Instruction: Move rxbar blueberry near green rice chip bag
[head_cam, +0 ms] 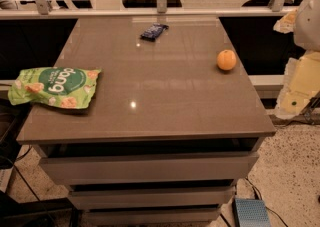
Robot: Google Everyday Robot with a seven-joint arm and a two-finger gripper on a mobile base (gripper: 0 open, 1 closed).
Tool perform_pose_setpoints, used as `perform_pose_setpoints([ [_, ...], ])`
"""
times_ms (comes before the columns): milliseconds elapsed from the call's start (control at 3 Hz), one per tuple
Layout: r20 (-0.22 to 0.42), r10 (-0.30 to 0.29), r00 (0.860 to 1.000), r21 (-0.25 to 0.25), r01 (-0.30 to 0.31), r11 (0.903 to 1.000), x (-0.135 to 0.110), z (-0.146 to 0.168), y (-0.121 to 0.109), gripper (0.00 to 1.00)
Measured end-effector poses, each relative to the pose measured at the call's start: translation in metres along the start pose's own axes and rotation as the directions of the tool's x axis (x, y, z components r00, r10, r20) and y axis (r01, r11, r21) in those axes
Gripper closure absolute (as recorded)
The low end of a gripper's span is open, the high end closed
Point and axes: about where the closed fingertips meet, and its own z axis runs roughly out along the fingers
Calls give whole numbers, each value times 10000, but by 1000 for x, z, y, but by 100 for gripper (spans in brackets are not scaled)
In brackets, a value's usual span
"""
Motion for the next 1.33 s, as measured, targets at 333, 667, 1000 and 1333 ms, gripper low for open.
perform_pose_setpoints([
  [333,1,0,10000,2,0,10000,0,0,0,0],
  [667,703,-285,9971,330,263,9991,-18,10,-15,0],
  [1000,2113,-461,9763,809,295,9963,-57,35,-55,0],
  [1333,3485,-97,9372,997,-267,9947,-97,65,-103,0],
])
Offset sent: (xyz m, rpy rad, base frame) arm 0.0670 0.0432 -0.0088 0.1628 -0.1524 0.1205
